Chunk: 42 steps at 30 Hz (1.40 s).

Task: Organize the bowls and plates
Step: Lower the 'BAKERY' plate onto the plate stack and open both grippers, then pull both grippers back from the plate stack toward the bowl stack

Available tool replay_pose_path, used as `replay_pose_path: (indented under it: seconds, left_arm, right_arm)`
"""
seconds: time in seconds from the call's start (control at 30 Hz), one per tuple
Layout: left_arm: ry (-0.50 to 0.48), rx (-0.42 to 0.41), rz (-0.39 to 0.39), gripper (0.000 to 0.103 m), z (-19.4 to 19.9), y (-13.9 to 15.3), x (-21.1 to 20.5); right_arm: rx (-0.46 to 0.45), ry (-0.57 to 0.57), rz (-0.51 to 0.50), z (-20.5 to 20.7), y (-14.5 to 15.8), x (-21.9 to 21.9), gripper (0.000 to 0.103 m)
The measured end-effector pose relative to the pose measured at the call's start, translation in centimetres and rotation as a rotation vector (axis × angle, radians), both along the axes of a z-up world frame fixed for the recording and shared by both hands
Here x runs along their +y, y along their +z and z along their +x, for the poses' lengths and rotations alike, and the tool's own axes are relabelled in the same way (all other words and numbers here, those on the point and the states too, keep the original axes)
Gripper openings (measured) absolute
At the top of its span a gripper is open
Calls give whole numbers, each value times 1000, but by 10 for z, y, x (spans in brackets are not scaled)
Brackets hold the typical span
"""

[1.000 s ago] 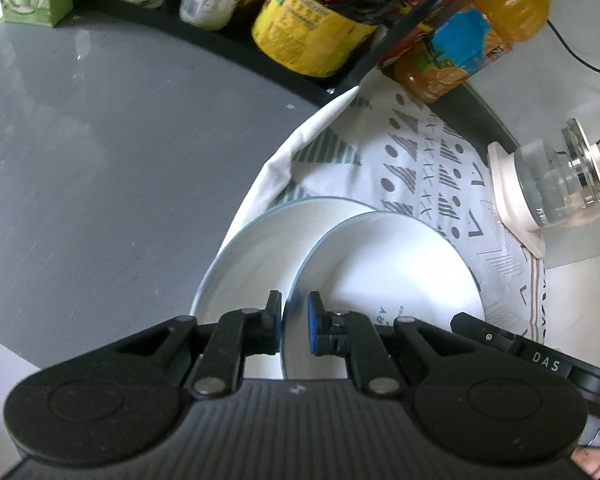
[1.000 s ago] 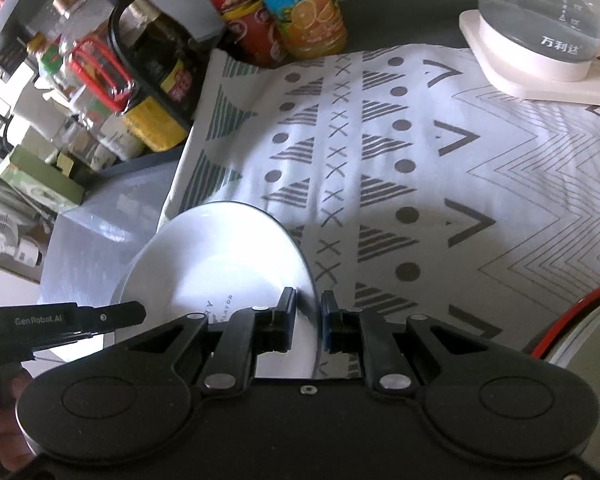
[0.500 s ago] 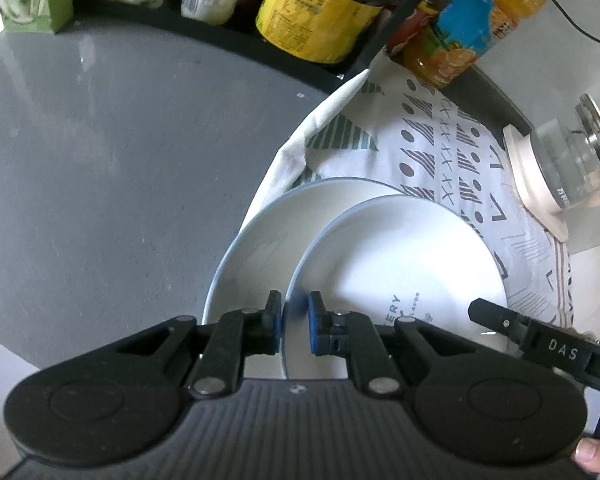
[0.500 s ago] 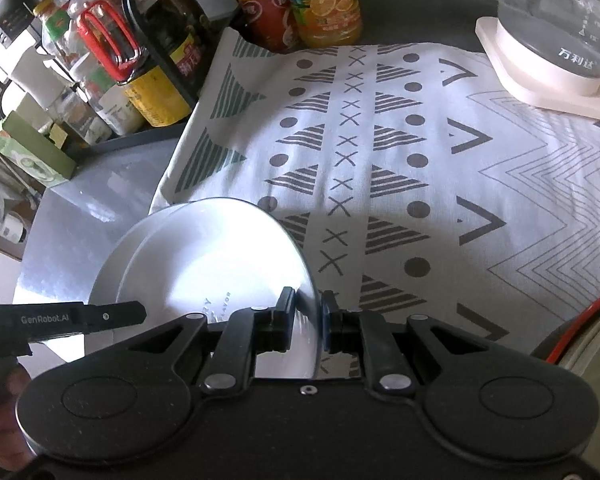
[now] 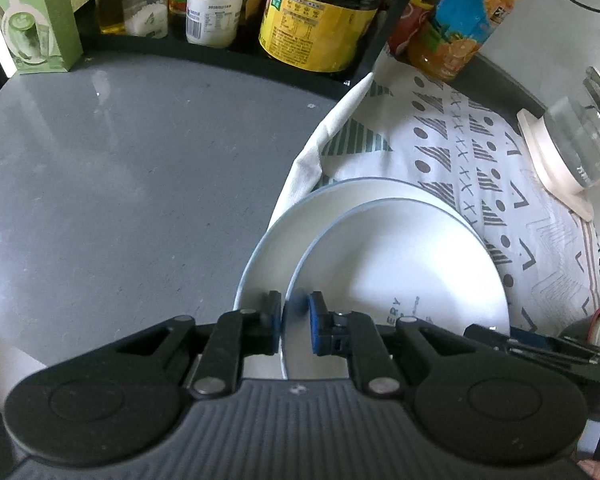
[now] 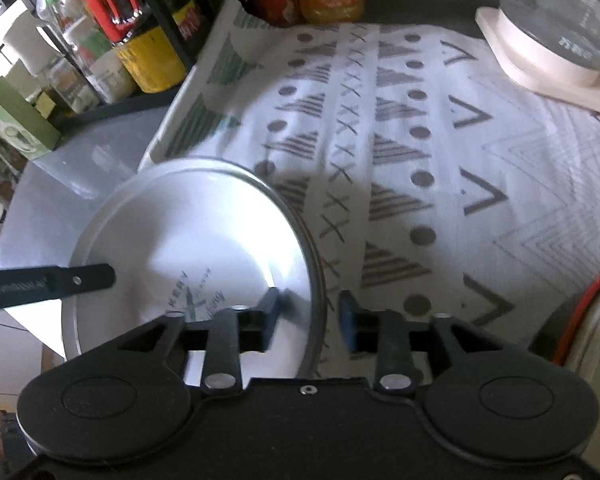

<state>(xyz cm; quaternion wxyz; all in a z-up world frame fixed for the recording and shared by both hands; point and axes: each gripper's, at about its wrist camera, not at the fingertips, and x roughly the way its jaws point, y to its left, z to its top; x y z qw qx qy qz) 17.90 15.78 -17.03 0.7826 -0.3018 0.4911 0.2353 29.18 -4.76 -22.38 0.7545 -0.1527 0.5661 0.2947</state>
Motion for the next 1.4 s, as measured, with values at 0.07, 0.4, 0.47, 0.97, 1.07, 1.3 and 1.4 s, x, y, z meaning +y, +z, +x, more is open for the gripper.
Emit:
replay_pose_path:
  seconds: [0.07, 0.4, 0.47, 0.97, 1.07, 1.3, 1.4]
  left_arm:
    - [3, 7, 12, 13, -2, 3, -2]
    - [5, 23, 84, 15, -15, 18, -16]
    - [9, 22, 83, 15, -19, 19, -18]
    - [-16, 1, 81, 68, -51, 39, -32]
    - [-18, -9, 73, 75, -56, 42, -32]
    - [-20, -55, 49, 85, -62, 54, -33]
    - [-52, -78, 67, 87, -60, 65, -37]
  right_arm:
    - [7, -12, 2, -4, -1, -5, 49]
    - [-11, -67, 55, -24, 11, -25, 67]
    - [-22, -73, 71, -29, 17, -30, 70]
    - [-157, -52, 201, -67, 71, -49, 90]
    - [-177, -67, 224, -73, 78, -55, 95]
    - [-234, -117, 224, -81, 93, -72, 102]
    - [-239, -139, 220, -84, 97, -79, 102]
